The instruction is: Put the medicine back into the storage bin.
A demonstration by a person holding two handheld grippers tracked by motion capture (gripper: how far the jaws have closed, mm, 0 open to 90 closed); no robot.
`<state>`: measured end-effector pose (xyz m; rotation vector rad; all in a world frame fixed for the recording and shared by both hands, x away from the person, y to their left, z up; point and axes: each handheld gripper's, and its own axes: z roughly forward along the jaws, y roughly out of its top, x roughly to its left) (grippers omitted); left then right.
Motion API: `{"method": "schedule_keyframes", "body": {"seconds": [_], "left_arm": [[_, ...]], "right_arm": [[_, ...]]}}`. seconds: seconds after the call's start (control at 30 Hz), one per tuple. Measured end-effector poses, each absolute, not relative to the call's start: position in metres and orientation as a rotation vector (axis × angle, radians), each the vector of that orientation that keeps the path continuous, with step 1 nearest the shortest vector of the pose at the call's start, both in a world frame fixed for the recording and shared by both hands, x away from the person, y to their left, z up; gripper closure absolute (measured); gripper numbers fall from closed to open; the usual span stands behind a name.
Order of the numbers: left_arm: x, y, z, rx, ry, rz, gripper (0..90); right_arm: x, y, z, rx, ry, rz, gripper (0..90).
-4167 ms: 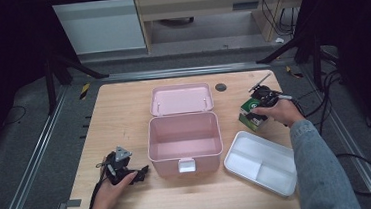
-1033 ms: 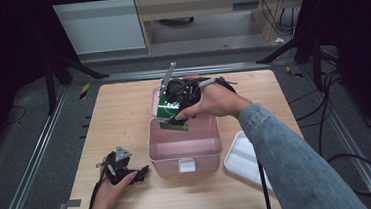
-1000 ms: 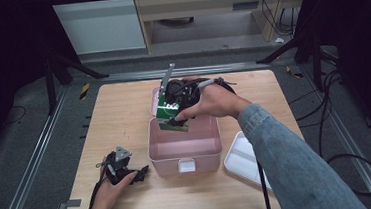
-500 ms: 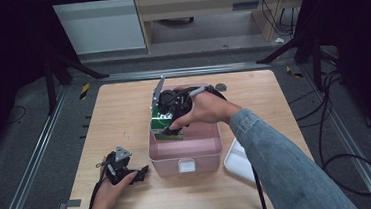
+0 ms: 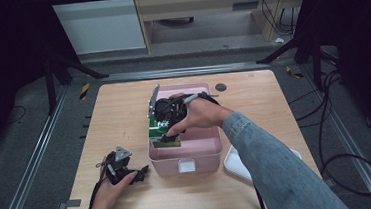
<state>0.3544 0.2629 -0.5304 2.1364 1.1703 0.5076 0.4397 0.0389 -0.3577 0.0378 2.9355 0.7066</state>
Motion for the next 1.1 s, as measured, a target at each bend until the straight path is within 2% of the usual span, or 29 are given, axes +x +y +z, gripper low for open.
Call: {"method": "schedule_keyframes", "body": {"seconds": [1.1], "left_arm": [[0.354, 0.263, -0.53, 2.135, 1.169, 0.507, 0.0]], "right_arm": [[0.442, 0.051, -0.386, 0.01, 2.989, 0.673, 16.5]]}}
